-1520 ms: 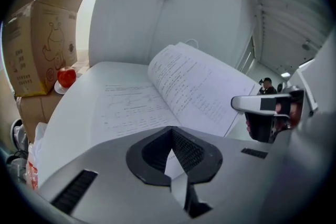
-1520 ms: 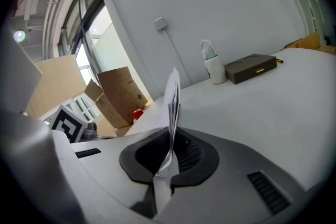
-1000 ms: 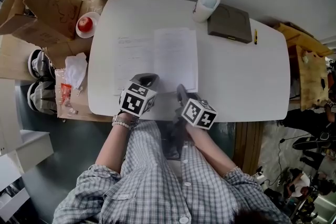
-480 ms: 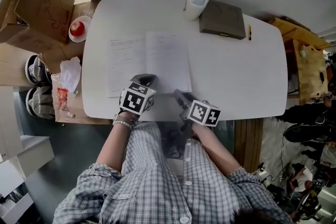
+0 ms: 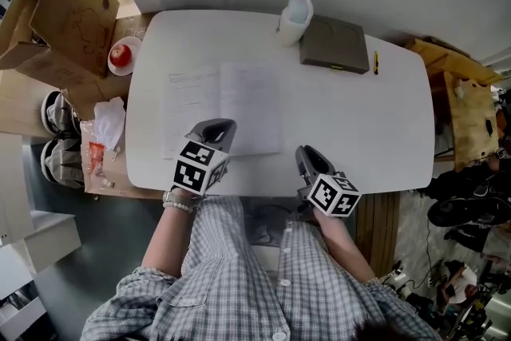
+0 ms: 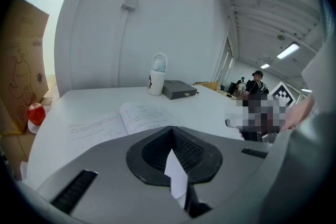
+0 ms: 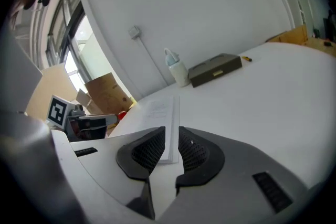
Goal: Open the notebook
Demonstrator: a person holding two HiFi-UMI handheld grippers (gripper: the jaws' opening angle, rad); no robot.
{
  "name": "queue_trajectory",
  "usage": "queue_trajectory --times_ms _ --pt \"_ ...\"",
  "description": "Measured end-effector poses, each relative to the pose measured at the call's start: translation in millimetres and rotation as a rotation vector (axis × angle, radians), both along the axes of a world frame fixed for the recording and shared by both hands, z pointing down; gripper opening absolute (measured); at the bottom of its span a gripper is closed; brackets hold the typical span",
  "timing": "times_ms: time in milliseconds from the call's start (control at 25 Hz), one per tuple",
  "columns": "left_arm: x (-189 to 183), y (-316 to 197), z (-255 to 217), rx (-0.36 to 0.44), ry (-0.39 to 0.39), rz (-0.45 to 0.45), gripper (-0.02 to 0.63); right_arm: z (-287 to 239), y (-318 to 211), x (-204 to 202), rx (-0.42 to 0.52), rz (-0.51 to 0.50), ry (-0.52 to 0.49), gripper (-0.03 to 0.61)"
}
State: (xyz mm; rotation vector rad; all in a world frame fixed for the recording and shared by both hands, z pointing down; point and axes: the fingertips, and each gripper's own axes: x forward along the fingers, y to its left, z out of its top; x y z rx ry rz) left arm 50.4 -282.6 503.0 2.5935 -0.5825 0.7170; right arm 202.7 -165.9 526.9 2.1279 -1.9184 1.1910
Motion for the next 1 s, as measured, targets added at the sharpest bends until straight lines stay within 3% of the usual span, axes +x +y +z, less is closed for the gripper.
queue_trajectory --times_ms 200,440,760,1000 --pt "-15 -10 -55 0.107 0.093 -0.069 0.009 -60 -28 6 0.146 -0.056 0.163 0.044" --pt "-34 -14 -122 0.313 0.153 -0.122 0.008 -128 -51 -3 0.316 -0.077 0.176 0.032" --pt "-47 -8 -182 0.388 0.242 -0.136 0.009 -195 -72 -24 0.461 -0.190 0.397 0.029" --pt "-56 -6 -194 0.403 0.257 -0.144 0.008 -215 -82 -35 0.521 -0.218 0.399 0.028"
